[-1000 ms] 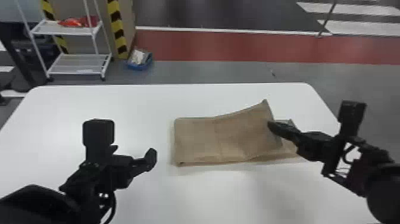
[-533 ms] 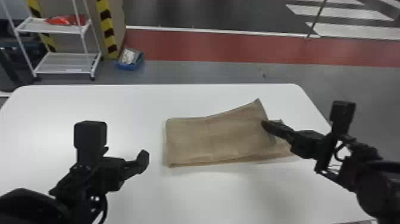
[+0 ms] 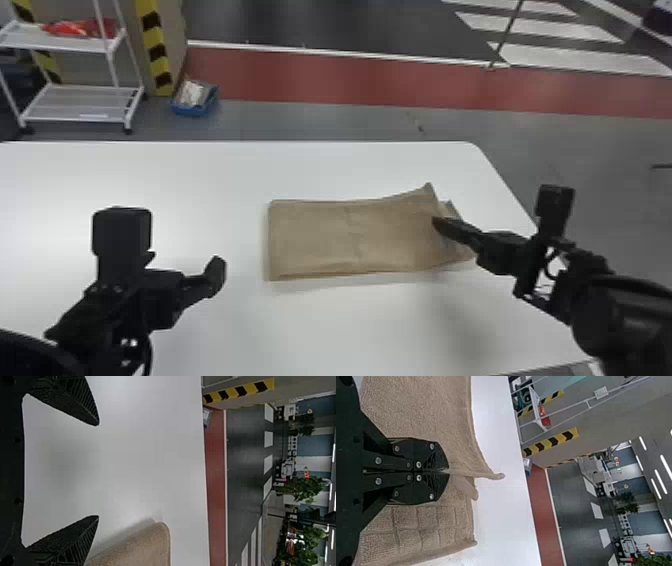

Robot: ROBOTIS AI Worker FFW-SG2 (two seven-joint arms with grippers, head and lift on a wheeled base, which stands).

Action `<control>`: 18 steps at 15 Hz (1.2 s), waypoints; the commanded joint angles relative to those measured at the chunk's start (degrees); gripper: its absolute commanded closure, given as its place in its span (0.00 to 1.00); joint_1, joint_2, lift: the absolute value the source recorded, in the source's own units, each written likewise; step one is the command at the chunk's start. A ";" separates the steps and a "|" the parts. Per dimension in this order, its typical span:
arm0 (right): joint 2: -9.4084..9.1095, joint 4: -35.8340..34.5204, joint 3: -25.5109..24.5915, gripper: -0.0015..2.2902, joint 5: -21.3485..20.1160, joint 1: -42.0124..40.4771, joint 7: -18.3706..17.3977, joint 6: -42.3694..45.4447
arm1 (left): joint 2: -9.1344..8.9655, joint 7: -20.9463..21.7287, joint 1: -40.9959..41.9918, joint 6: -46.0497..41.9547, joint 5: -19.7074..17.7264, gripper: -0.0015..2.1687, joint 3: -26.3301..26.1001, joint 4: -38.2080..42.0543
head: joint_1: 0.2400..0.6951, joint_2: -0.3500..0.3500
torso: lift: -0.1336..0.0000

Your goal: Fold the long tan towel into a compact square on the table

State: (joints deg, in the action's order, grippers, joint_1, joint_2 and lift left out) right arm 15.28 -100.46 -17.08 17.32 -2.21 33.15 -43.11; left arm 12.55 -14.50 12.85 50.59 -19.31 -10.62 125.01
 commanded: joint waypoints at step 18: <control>0.89 0.97 -1.99 0.53 0.08 2.30 1.48 -0.80 | 0.28 0.26 0.15 -0.18 0.41 0.02 0.95 -0.12 | 1.00 0.23 | 0.07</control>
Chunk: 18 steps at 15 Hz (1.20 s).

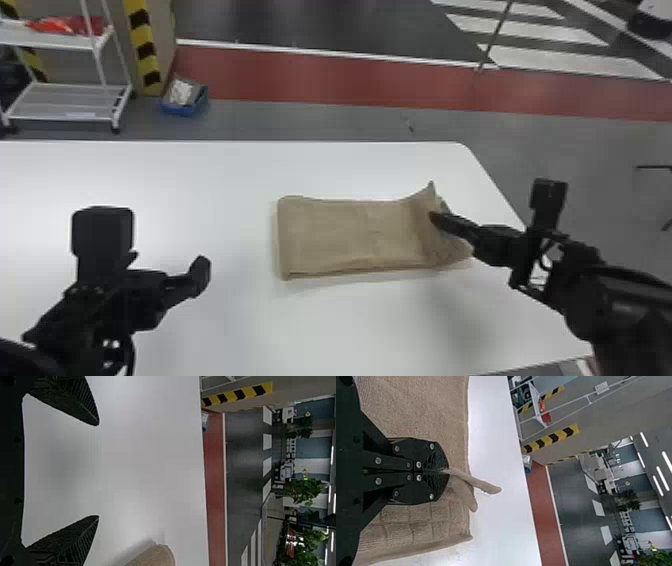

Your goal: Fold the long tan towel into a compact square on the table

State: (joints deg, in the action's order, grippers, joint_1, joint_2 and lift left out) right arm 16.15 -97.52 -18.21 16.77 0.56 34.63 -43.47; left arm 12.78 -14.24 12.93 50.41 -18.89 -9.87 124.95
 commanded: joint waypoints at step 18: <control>2.22 0.32 -8.68 0.02 -0.86 -1.97 -5.18 0.09 | -0.39 0.09 -2.21 -1.23 0.26 0.02 -1.12 -2.78 | 1.00 0.09 | 0.07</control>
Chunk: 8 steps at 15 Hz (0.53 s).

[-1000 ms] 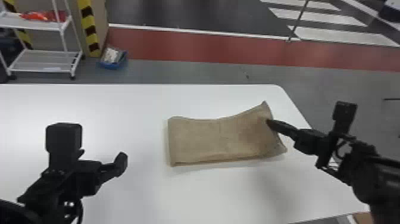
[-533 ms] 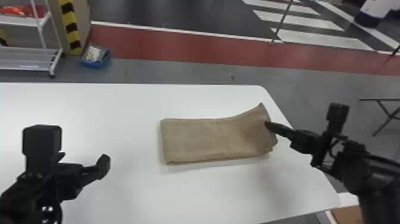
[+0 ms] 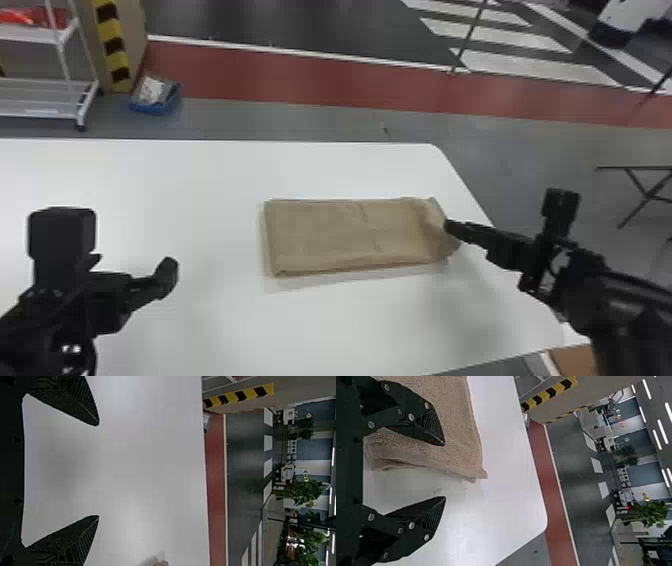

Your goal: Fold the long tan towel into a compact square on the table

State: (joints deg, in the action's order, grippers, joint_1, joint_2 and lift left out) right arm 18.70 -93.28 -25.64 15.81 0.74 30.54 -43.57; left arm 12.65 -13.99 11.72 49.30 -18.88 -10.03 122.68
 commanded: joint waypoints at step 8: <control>-2.44 -6.82 -5.20 0.02 2.38 -8.65 -0.92 7.40 | -1.05 -1.74 -4.52 -4.34 0.42 0.02 -6.76 -4.90 | 1.00 0.00 | 0.07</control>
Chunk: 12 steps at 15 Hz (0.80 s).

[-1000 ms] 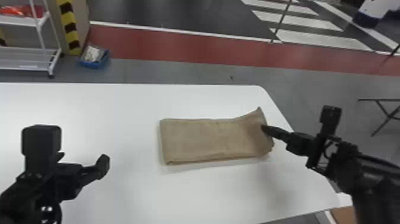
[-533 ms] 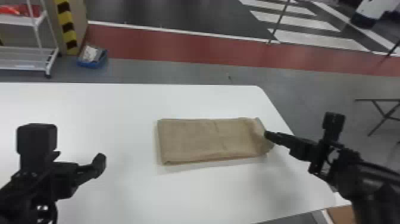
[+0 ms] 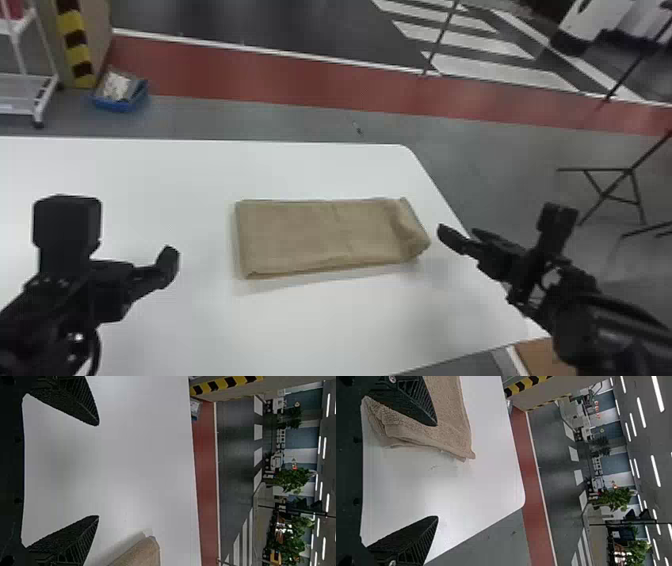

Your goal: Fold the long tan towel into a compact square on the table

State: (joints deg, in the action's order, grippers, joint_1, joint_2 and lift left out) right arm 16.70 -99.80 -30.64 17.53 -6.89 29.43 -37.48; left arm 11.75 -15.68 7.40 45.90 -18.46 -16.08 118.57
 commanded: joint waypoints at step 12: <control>-2.82 -2.24 17.72 0.98 -9.53 0.39 4.76 9.04 | 1.61 0.04 1.74 -12.54 2.64 0.02 3.25 -0.80 | 1.00 0.25 | 0.07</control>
State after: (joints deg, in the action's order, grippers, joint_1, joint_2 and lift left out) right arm 14.12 -103.74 -14.56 9.09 -6.75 34.33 -29.92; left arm 13.11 -15.86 8.78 34.63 -15.93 -13.79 117.71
